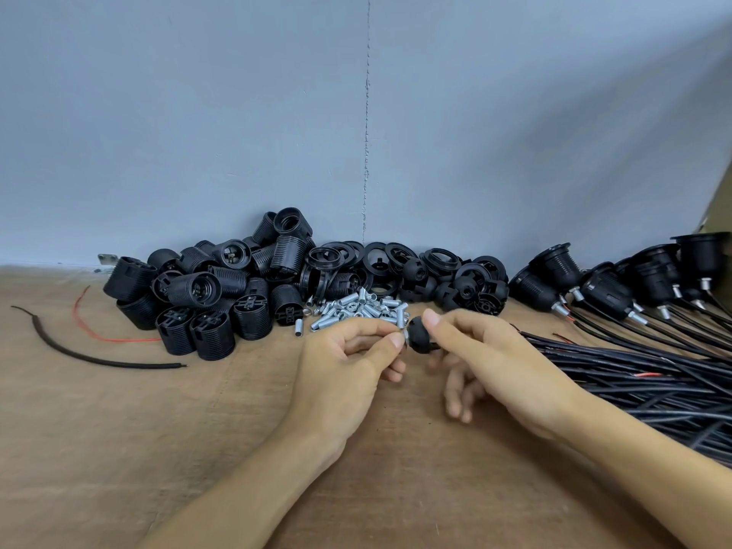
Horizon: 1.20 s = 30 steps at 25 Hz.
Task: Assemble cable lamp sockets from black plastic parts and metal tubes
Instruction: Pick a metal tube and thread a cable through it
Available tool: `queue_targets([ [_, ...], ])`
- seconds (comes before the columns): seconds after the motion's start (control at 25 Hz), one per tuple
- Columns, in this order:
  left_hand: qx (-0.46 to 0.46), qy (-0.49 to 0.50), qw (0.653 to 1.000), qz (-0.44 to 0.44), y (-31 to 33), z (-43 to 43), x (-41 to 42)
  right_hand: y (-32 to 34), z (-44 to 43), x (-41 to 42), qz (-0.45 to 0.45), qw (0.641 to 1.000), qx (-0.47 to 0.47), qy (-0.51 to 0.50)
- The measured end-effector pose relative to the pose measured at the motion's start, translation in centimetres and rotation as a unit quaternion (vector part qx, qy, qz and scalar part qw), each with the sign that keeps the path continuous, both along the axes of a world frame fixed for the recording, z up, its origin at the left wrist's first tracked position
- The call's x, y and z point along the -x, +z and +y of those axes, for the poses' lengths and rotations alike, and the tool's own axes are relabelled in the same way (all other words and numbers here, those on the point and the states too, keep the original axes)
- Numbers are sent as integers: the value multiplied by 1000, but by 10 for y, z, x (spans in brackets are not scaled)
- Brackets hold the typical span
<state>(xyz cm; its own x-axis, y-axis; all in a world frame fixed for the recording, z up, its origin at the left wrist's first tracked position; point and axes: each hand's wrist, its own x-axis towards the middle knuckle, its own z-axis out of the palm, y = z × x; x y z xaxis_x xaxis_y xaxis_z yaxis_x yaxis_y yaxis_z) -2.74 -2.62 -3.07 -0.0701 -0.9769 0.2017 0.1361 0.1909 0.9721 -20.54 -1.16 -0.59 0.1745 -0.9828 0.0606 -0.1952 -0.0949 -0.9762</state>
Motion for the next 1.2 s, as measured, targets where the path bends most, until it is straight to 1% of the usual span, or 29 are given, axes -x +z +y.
queue_targets([
  [0.04,-2,1,1000,2,0,-1,-1,1,0,0,-27,1000,12,6],
  [0.12,1,-6,1000,-6,0,-2,-1,3,1,-1,-20,1000,15,16],
  [0.2,19,-15,999,-29,-1,0,-1,2,0,-1,-7,999,-33,11],
  [0.28,40,-22,998,-45,-2,1,1,5,-1,-1,-47,995,-86,7],
  [0.32,42,-22,998,-48,-3,2,2,6,0,0,-72,994,-87,10],
  [0.4,34,-18,998,-44,-3,0,1,9,1,0,-93,994,-47,26],
  [0.48,29,-18,999,-40,-4,-1,0,9,3,-1,-60,997,-17,41],
  [0.56,32,-18,998,-45,-5,-1,0,8,4,-3,-24,998,-31,39],
  [0.68,27,-20,999,-40,-5,-1,1,6,1,-1,-57,998,-22,34],
  [0.76,28,-23,998,-45,-5,-1,1,6,1,-1,-37,998,-11,39],
  [0.84,43,-25,997,-66,-5,1,1,4,0,-2,-18,999,-45,23],
  [0.92,56,-27,995,-83,-5,3,3,4,-3,-2,-41,996,-83,-6],
  [0.96,54,-24,995,-81,-5,2,4,5,-3,0,-56,995,-85,-10],
  [1.04,36,-15,997,-61,-6,0,3,7,-2,1,-63,996,-56,15],
  [1.12,21,-16,999,-40,-6,-1,2,7,1,0,-38,998,-23,35],
  [1.2,22,-21,999,-40,-7,-1,1,5,0,-3,-30,998,-44,14],
])
